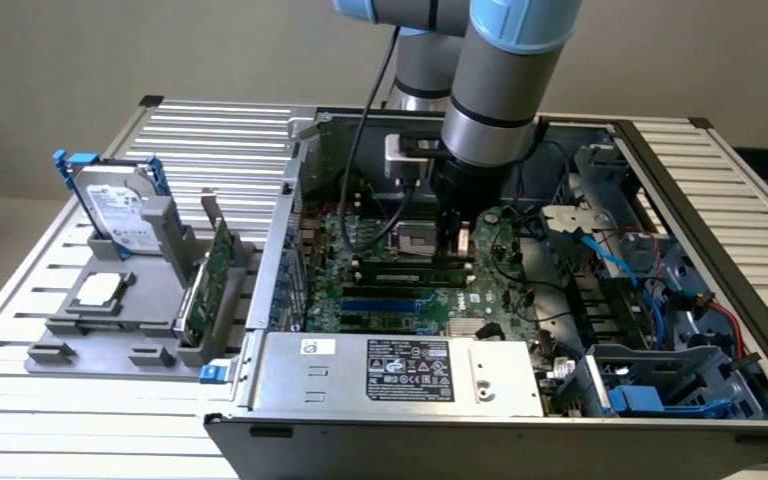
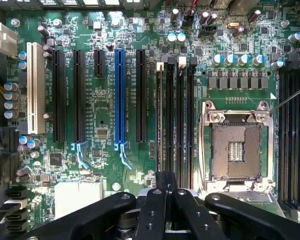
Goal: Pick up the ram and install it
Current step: 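Press down the ram until it locks into place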
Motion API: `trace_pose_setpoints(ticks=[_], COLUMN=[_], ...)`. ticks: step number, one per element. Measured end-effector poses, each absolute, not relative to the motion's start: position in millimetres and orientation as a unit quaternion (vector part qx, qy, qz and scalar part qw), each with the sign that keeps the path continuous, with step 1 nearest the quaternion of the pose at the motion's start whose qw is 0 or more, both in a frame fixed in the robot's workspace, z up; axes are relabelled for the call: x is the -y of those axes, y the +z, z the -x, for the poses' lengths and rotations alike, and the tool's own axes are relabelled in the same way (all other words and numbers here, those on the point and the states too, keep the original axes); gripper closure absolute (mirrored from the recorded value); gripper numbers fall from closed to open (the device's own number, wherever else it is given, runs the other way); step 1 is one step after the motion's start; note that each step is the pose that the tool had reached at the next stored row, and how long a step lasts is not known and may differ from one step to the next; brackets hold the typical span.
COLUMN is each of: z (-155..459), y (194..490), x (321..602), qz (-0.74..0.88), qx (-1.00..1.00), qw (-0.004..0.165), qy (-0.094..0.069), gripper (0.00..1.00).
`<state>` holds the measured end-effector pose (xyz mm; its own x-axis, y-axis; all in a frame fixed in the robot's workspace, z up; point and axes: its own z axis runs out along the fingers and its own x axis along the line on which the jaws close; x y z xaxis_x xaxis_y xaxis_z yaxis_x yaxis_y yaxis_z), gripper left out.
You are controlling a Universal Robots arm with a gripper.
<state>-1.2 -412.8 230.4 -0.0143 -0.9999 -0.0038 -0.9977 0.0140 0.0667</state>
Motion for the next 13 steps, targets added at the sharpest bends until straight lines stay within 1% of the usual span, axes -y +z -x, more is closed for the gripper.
trace_pose_setpoints(ticks=[9, 13], z=[1.1, 1.0], y=[224.3, 231.0], x=[412.9, 412.9], qz=[-0.702, -0.702], qx=[0.712, 0.712], qw=[0.022, 0.021], qy=[-0.024, -0.024], gripper=[0.89, 0.89])
